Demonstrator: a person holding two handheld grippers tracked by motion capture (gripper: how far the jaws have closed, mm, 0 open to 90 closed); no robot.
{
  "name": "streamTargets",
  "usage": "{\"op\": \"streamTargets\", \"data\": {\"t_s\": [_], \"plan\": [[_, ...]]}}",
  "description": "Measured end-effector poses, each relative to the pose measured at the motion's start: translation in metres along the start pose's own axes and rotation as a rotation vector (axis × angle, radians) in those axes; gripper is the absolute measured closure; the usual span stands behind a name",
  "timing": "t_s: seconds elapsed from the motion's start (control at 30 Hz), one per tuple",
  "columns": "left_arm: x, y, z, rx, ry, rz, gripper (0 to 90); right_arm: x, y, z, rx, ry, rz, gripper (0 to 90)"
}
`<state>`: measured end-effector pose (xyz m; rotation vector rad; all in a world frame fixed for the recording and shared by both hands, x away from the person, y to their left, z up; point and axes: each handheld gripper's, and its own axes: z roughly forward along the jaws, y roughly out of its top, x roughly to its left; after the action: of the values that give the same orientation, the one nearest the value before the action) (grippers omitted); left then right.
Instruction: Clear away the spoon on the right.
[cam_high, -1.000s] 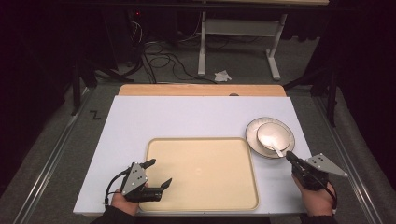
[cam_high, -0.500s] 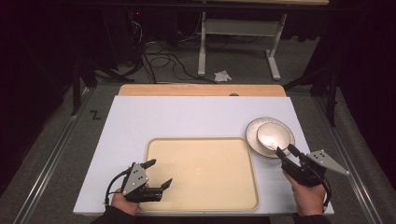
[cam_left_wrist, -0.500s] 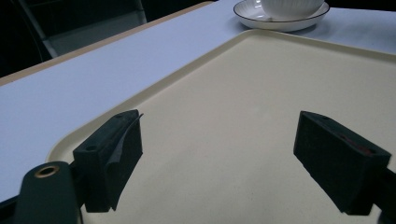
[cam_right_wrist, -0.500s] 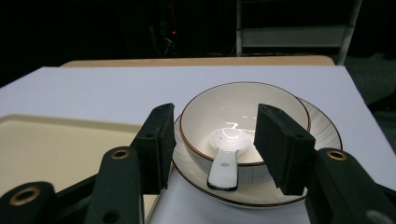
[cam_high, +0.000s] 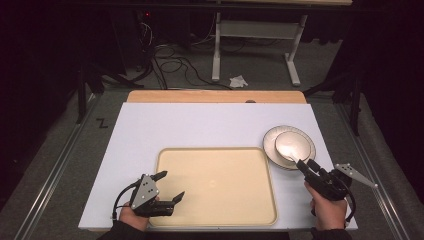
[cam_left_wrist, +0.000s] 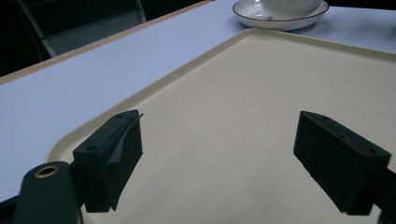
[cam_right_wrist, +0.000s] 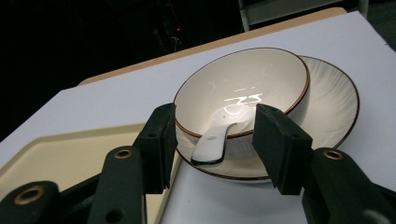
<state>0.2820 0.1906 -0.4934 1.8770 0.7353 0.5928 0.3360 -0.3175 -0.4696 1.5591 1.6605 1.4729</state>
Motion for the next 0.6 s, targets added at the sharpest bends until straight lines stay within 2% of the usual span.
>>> {"op": "streamTargets", "data": {"t_s": [0.1,0.3,0.6], "plan": [[-0.0002,0.0000,0.0003,0.002,-0.002,0.001,15.9,0.0004,-0.0005,0.0042,0.011,0.021,0.034,52.4],[-0.0002,-0.0002,0.0009,0.008,-0.005,0.002,15.9,-0.0032,-0.0018,0.0098,0.032,0.024,0.078,55.7],[-0.0003,-0.0002,0.0005,0.008,-0.006,0.003,15.9,-0.0073,-0.0033,0.0096,0.049,0.049,0.102,68.3]]}}
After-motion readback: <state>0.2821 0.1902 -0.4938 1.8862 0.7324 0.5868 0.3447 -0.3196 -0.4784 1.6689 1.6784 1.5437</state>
